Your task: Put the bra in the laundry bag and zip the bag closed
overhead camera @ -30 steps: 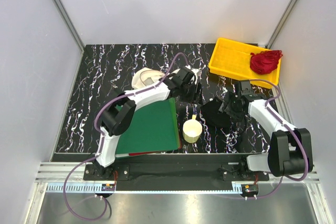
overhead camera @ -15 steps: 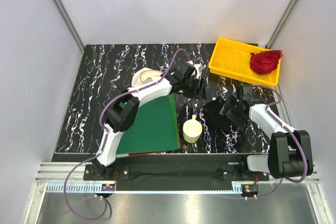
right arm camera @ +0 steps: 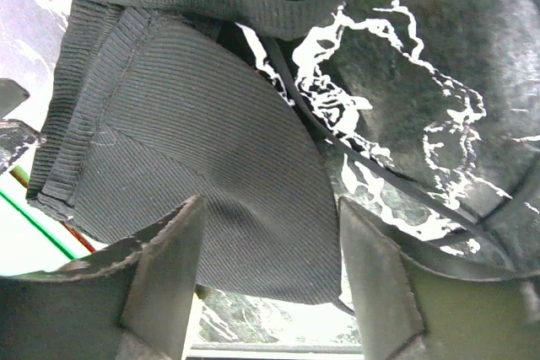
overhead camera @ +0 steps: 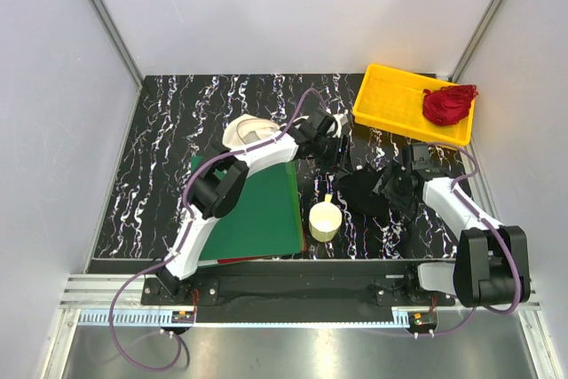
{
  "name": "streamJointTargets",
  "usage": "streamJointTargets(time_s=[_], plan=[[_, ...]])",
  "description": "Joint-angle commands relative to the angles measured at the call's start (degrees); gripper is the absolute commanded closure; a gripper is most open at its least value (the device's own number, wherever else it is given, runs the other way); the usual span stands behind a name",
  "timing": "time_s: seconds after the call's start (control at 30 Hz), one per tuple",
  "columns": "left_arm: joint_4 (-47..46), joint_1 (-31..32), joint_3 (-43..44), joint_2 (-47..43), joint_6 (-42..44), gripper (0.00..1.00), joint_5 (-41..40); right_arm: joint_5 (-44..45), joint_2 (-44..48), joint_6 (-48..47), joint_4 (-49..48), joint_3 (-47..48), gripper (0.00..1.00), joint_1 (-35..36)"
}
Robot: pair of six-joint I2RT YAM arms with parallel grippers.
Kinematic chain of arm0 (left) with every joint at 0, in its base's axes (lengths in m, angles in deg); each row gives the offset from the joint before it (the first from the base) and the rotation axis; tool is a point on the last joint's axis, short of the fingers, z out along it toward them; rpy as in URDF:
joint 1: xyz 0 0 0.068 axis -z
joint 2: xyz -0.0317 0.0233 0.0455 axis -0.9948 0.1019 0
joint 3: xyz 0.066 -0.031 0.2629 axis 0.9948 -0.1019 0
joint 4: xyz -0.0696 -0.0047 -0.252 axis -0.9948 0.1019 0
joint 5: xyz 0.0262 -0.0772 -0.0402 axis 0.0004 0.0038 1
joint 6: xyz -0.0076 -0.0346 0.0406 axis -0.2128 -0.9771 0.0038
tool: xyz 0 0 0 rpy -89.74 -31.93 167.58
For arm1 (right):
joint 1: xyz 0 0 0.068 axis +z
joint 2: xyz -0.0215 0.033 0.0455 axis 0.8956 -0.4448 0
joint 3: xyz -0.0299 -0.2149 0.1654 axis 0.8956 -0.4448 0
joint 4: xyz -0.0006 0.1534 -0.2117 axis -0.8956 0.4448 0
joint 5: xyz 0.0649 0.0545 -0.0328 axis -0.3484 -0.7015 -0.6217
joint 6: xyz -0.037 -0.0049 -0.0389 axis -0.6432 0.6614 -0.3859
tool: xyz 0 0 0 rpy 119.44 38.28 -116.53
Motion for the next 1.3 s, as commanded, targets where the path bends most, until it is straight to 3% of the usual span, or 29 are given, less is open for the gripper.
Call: streamJointTargets(time_s=[0.0, 0.13, 0.2, 0.3, 0.4, 0.57, 1.03, 1.27], plan=[[-2.83, -0.37, 3.44, 0.65, -1.04, 0.42, 3.42, -2.06, -1.07, 1.29, -5.46, -0.3, 0.38, -0.36], [-3.88, -0.9, 3.44, 1.18, -2.0, 0.41, 5.62, -3.38, -1.69, 1.11, -9.07, -1.18, 0.52, -0.36], [-6.15, -1.86, 2.83, 1.79, -3.49, 0.35, 8.68, -3.46, -2.39, 0.85, -10.92, -1.53, 0.64, -0.36], [-8.36, -2.74, 2.57, 2.23, -5.78, 0.33, 10.63, -3.64, -3.01, 0.15, -13.2, -1.97, 0.73, -0.36], [-8.28, -2.83, 3.35, 3.11, -6.22, 0.36, 11.51, -2.94, -2.49, -0.29, -13.47, -2.24, 0.85, -0.36], [-7.67, -2.83, 4.67, 4.43, -6.66, 0.45, 10.46, -3.46, 1.03, -1.17, -14.0, -3.2, 0.97, -0.36], [-4.68, -3.45, 10.03, 8.65, -6.49, 0.62, 10.02, -12.07, 6.92, -7.15, -17.95, -5.76, 1.0, -0.27], [-3.71, -3.62, 12.23, 10.4, -6.23, 0.84, 10.72, -13.13, 7.36, -8.73, -18.66, -5.32, 1.0, -0.19]])
